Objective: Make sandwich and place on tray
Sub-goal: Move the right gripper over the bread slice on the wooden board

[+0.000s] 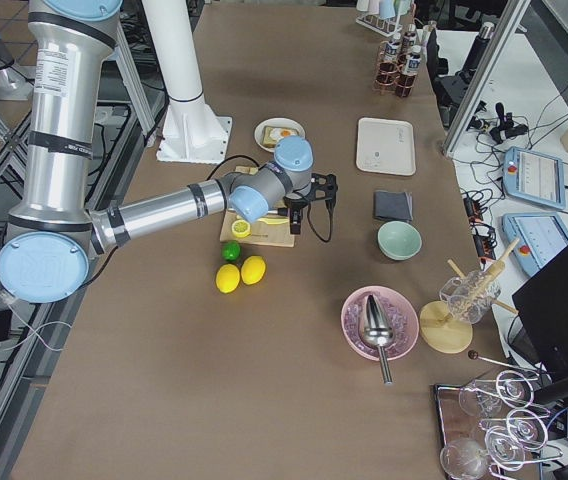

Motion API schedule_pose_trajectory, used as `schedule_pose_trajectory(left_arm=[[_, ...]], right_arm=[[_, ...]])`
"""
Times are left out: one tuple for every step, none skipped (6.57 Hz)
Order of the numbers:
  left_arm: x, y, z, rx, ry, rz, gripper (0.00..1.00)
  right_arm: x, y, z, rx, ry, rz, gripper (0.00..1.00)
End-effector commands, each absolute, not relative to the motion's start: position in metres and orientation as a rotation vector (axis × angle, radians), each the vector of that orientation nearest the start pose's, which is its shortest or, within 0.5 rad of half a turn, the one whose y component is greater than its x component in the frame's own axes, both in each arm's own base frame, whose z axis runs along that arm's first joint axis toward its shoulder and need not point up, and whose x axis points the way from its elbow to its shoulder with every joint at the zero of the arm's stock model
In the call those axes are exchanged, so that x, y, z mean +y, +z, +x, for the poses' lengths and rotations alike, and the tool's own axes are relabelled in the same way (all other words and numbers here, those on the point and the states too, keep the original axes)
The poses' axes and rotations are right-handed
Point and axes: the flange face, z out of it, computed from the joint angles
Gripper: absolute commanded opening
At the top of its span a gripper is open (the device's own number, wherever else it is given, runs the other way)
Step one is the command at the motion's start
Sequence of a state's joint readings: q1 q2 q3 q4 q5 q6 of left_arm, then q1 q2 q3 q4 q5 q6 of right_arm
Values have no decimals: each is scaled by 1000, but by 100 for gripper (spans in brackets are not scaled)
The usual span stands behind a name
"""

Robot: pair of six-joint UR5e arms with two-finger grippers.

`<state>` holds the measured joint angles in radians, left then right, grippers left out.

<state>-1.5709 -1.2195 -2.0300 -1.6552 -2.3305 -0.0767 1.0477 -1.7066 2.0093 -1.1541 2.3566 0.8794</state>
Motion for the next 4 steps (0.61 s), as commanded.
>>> schedule_pose_trajectory(left_arm=[[-355, 571, -65, 763, 0, 153, 98], [-356, 570, -64, 765, 3, 155, 98], [-356, 570, -64, 765, 3, 155, 98], [-356, 569, -63, 765, 7, 157, 98]], right_arm=[[-409, 440, -206, -990, 33, 39, 97], [-407, 433, -226, -981, 33, 43, 96], [-406, 422, -244, -991, 56, 27, 94], [-402, 415, -255, -1000, 44, 18, 94]])
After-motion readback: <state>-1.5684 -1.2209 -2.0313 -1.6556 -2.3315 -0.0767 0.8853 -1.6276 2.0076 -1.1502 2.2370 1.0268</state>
